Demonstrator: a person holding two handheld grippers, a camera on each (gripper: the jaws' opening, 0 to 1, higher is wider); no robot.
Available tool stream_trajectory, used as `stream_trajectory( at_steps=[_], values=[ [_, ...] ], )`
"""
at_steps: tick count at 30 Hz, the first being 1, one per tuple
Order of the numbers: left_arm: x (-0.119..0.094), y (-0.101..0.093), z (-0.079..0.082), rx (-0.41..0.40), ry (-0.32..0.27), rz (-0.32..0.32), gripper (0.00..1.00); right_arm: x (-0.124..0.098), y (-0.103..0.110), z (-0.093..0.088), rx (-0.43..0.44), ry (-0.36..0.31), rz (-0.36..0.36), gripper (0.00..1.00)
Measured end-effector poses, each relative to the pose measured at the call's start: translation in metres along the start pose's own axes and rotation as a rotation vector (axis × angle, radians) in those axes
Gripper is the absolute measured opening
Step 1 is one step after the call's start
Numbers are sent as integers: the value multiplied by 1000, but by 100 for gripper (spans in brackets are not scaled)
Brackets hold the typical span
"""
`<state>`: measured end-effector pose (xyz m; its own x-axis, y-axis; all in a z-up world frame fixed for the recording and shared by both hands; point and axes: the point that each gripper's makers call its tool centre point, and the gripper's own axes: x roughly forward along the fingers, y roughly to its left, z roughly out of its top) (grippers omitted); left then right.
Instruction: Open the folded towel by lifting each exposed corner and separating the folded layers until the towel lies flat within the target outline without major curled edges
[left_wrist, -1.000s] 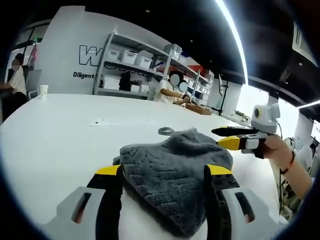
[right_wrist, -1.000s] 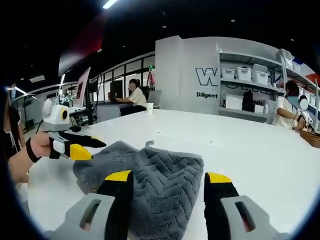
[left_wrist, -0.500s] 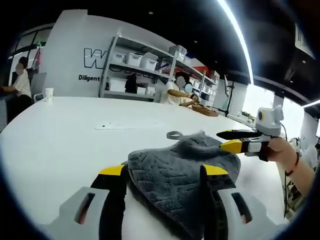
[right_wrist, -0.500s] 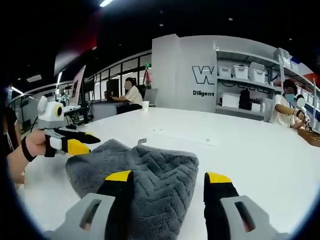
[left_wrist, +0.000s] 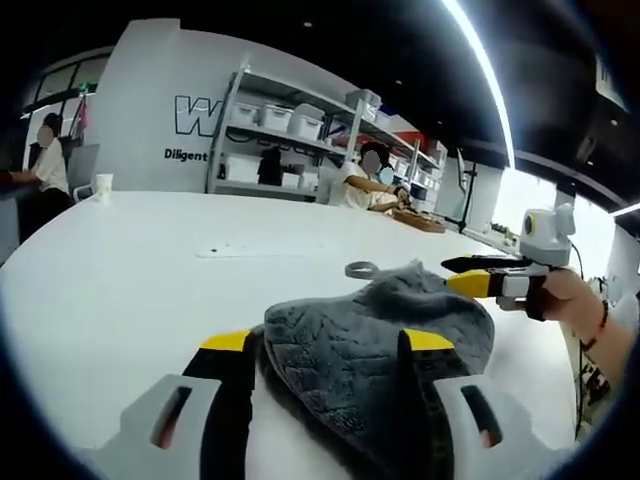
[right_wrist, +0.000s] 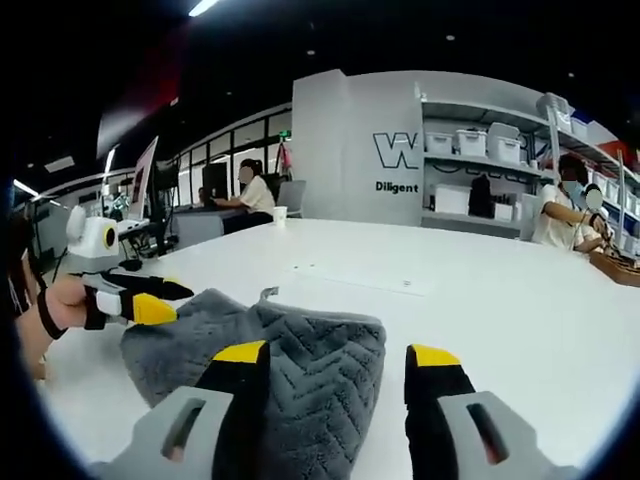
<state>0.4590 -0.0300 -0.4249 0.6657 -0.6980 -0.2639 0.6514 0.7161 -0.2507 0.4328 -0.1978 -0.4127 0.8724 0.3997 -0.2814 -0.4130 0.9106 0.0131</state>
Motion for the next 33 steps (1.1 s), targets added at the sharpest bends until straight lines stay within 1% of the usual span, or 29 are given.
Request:
stream_trajectory(
  at_steps=[2, 3, 4, 6, 10, 17, 20, 22, 25, 26, 28, 29, 30, 32, 33],
  values=[
    [1, 1, 0, -1, 2, 5, 54, 0, -1, 0, -1, -2, 0, 53],
    [2, 1, 1, 12, 0, 8, 54, 0, -2, -2, -2, 3, -7, 53],
    [1, 7, 2, 8, -5, 41, 54, 2, -4, -3, -20, 13, -12, 53],
    [1, 10, 4, 21, -10, 53, 54, 7, -10, -5, -9, 31, -19, 53],
    [2, 14, 8, 1, -20, 56, 53, 12, -11, -4, -2, 20, -19, 53],
    [6, 17, 6, 6, -5, 63, 51, 14, -12, -2, 11, 20, -23, 53],
    [6, 19, 7, -1, -14, 74, 51, 16, -15, -1, 11, 20, -35, 52],
    [8, 20, 7, -5, -24, 81, 50, 17, -19, 2, 15, 13, -48, 51],
    [10, 18, 4, 1, -18, 77, 48, 18, -18, 3, 18, 10, -44, 49],
    [10, 19, 3, -1, -13, 88, 48, 19, -21, 4, 22, 8, -51, 49],
    [10, 20, 5, -6, -23, 94, 48, 20, -23, 3, 29, 9, -58, 45],
    [10, 23, 2, -27, -20, 100, 48, 20, -24, 3, 36, 8, -55, 43],
    [11, 21, 1, -26, -20, 87, 48, 20, -27, 3, 53, 2, -57, 40],
    [14, 20, -2, -51, -23, 80, 47, 22, -32, 0, 73, 9, -69, 38],
    [16, 18, -4, -57, -22, 80, 47, 25, -32, -1, 70, 9, -68, 38]
  ],
)
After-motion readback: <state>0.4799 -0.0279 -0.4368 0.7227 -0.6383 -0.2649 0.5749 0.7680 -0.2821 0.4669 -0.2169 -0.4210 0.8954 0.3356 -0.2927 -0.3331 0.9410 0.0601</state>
